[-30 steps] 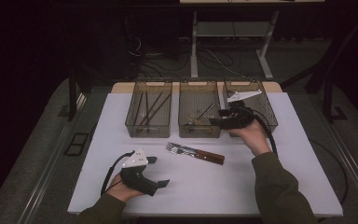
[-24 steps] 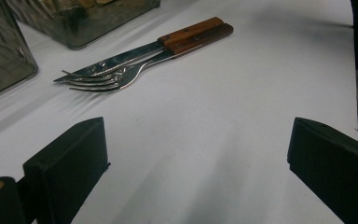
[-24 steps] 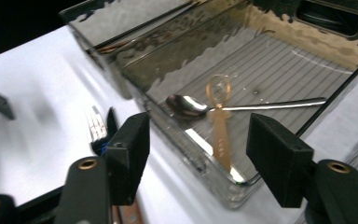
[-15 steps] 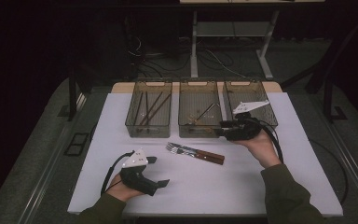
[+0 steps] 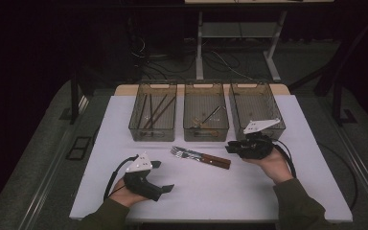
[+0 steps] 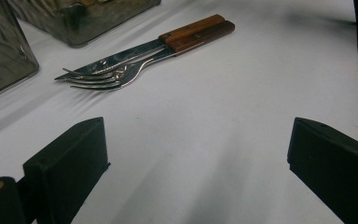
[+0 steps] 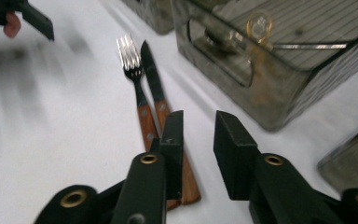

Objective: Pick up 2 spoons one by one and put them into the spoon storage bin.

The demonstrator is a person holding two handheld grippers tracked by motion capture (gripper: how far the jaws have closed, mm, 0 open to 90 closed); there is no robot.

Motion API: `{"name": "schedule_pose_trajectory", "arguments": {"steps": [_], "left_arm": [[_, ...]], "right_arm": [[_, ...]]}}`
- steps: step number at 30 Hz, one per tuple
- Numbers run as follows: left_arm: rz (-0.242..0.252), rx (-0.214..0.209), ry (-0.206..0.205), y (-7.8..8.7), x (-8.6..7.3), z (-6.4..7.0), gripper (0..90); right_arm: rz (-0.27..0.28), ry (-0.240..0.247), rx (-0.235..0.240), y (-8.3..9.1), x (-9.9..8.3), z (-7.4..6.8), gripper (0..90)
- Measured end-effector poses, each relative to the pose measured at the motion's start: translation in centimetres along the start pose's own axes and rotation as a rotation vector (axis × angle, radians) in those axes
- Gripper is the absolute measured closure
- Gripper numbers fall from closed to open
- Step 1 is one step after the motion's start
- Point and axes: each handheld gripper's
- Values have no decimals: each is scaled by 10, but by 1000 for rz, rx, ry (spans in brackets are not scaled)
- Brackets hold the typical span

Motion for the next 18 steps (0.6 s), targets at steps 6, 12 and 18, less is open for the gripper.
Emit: {"name": "schedule_pose_trajectory", "arguments": {"steps": [6, 12, 18], "left_arm": [[0, -4, -1, 0, 0, 0, 40], [4, -6, -2, 0, 0, 0, 40], [0, -8, -8, 0, 0, 0, 40]], "right_arm": [[-30, 20, -2, -5, -8, -4, 820], [-71, 34, -13, -18, -11, -3, 890], [-105, 34, -44, -30, -14, 1, 894]]}}
Point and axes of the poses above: each handheld gripper's, and its own axes: y roughly backward along the jaws, x roughly out of its top, z roughly to its right, and after that the axes turned 1 degree about -x, right-handed
